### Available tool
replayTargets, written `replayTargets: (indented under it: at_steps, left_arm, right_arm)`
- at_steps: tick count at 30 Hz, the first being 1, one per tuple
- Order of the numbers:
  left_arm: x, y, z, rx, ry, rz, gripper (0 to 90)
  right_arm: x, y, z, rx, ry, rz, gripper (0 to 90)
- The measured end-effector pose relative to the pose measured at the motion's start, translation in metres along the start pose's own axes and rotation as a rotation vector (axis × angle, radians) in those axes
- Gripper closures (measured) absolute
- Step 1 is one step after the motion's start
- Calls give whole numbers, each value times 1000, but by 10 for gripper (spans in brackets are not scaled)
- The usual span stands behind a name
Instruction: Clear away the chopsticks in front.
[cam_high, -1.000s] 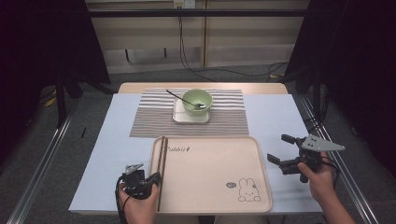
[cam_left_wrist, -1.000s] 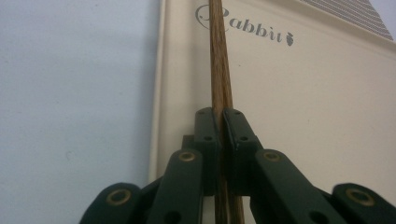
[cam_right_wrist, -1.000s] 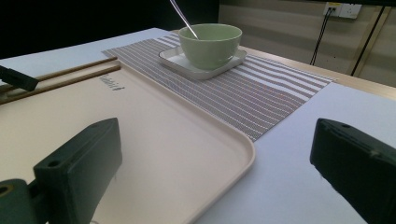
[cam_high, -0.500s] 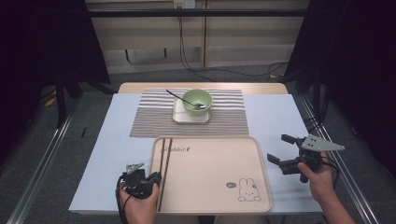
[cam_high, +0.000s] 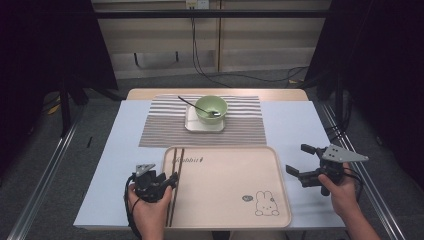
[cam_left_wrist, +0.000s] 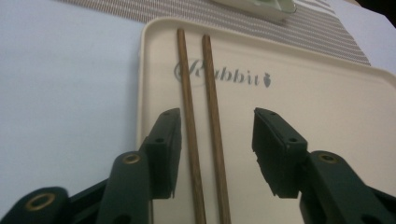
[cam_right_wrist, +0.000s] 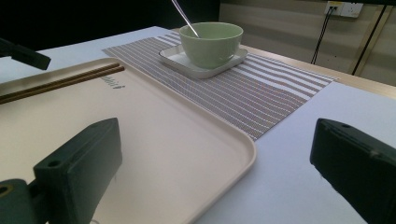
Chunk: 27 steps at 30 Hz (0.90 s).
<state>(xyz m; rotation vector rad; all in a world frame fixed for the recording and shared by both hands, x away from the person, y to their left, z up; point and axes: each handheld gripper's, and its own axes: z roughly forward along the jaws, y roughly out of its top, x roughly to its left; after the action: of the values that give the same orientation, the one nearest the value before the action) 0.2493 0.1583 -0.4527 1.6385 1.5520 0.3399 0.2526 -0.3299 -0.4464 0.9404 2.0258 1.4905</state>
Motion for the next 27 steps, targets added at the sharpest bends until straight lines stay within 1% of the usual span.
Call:
replayTargets:
  at_steps: [1, 2, 3, 4, 7, 8, 10, 11, 13, 14, 17, 18, 21, 24, 26, 27]
  left_arm:
    - [0, 0, 0, 0, 0, 0, 497]
    - [0, 6, 2, -2, -4, 3, 470]
    - [0, 6, 2, -2, -4, 3, 457]
    - [1, 11, 5, -5, -6, 9, 439]
    - [1, 14, 8, -9, -8, 14, 388]
    - [2, 17, 11, -11, -12, 22, 364]
    - [2, 18, 12, -19, -11, 23, 326]
    - [3, 21, 15, -22, -22, 16, 315]
    - [4, 23, 15, -26, -21, 21, 279]
    - [4, 26, 17, -33, -30, 17, 257]
    - [3, 30, 19, -39, -35, 21, 233]
    - [3, 33, 21, -47, -44, 26, 224]
    - [2, 36, 23, -53, -43, 37, 198]
    - [2, 42, 26, -72, -59, 35, 168]
    - [2, 44, 27, -76, -58, 34, 163]
    - [3, 47, 28, -84, -66, 39, 147]
  right_arm:
    - [0, 0, 0, 0, 0, 0, 16]
    - [0, 0, 0, -1, 0, 1, 17]
    - [0, 0, 0, 0, 0, 0, 16]
    - [0, 0, 0, 0, 0, -1, 16]
    - [0, 0, 1, 0, 3, -2, 17]
    - [0, 0, 1, 0, 3, -1, 16]
    - [0, 0, 1, 1, 3, -3, 17]
    - [0, 0, 1, 1, 3, -2, 17]
    - [0, 0, 1, 0, 4, -3, 18]
    - [0, 0, 1, -2, 5, -1, 18]
    - [0, 0, 2, 0, 3, -1, 18]
    - [0, 0, 2, 1, 3, -1, 18]
    - [0, 0, 1, 5, 2, -1, 18]
    - [0, 1, 2, 6, 1, 0, 18]
    - [0, 1, 2, 5, 1, 3, 18]
    - [0, 0, 3, 0, 0, -2, 17]
